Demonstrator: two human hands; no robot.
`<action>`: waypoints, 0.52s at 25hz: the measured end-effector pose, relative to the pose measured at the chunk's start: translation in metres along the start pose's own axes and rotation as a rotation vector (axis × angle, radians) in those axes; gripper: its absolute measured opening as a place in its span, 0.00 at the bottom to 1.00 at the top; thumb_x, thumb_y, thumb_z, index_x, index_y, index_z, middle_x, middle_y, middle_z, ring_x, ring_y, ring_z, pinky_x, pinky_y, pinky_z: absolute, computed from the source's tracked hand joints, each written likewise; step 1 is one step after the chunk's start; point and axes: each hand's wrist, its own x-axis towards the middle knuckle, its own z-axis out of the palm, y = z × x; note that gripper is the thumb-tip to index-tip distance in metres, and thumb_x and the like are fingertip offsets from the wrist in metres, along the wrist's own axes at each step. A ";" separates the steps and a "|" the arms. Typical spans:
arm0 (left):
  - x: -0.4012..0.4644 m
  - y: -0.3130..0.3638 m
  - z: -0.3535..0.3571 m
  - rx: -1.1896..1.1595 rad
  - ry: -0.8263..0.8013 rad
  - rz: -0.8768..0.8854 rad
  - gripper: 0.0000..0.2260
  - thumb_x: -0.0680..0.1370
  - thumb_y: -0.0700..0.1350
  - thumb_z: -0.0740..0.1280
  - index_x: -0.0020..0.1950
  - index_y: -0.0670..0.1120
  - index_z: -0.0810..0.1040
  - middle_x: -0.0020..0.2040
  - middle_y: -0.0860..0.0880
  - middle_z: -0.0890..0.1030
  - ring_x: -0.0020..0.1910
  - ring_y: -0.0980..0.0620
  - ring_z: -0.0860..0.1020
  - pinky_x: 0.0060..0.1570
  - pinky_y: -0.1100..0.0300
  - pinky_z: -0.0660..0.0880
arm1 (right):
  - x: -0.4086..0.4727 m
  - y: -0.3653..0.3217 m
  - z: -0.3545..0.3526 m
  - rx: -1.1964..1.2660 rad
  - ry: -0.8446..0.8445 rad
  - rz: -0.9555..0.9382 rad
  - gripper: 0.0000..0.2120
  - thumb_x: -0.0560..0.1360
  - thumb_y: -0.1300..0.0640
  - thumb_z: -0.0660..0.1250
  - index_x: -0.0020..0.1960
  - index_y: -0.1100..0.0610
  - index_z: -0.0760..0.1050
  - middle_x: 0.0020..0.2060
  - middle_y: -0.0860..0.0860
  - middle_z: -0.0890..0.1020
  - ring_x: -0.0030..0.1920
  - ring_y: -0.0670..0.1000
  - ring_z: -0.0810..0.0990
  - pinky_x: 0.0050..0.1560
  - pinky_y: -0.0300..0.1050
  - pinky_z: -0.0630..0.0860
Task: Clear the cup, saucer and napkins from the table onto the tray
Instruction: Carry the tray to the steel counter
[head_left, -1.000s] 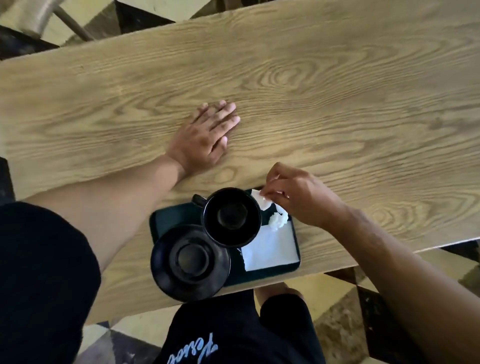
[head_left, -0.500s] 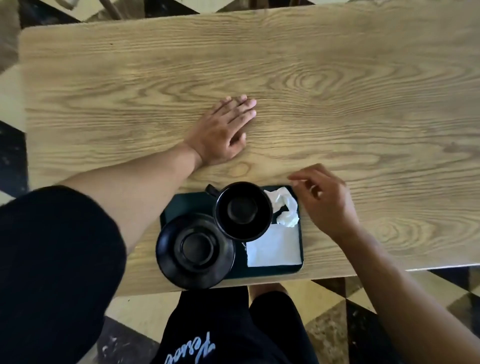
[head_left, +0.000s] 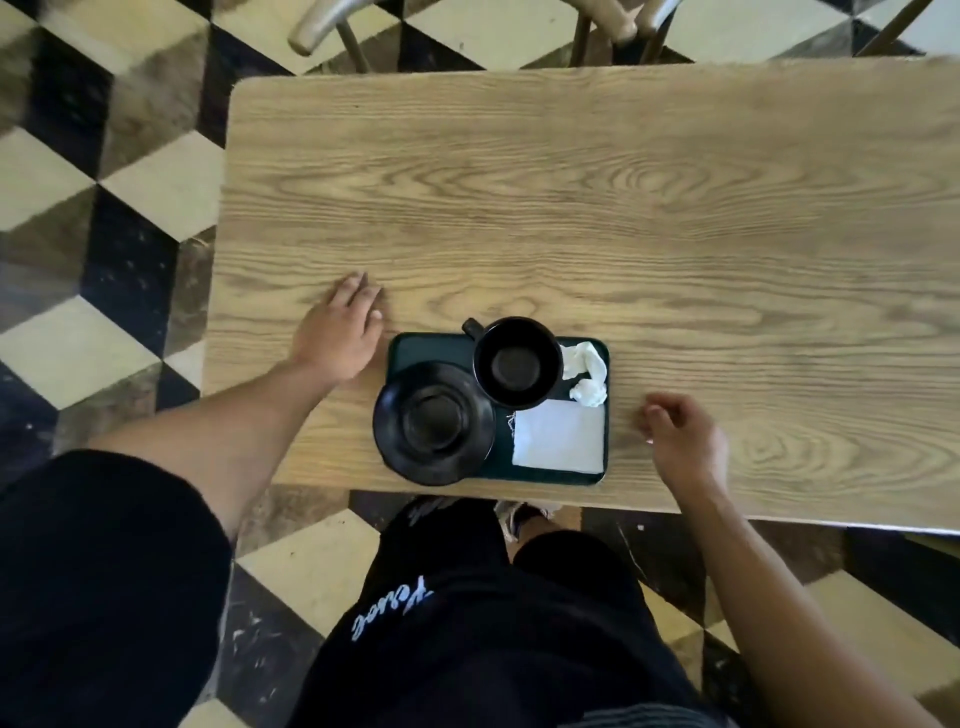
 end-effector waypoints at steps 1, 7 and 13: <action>-0.029 -0.021 0.002 -0.021 -0.063 -0.093 0.24 0.87 0.51 0.55 0.83 0.47 0.61 0.85 0.47 0.56 0.82 0.43 0.57 0.77 0.44 0.62 | -0.005 0.001 -0.001 -0.077 -0.013 -0.031 0.06 0.79 0.54 0.66 0.50 0.46 0.81 0.46 0.46 0.86 0.48 0.49 0.84 0.44 0.35 0.74; -0.176 -0.047 0.048 -0.195 -0.161 -0.356 0.21 0.86 0.49 0.59 0.75 0.39 0.69 0.77 0.37 0.68 0.74 0.36 0.68 0.69 0.40 0.70 | -0.054 0.012 -0.005 -0.584 -0.268 -0.318 0.09 0.82 0.55 0.62 0.54 0.53 0.81 0.48 0.49 0.81 0.46 0.54 0.80 0.45 0.46 0.73; -0.210 0.021 0.065 -0.423 -0.057 -0.276 0.10 0.83 0.48 0.62 0.48 0.46 0.80 0.42 0.49 0.81 0.44 0.43 0.80 0.44 0.50 0.74 | -0.088 0.023 0.009 -0.836 -0.694 -0.189 0.13 0.79 0.59 0.63 0.36 0.55 0.75 0.43 0.58 0.83 0.50 0.62 0.84 0.45 0.53 0.73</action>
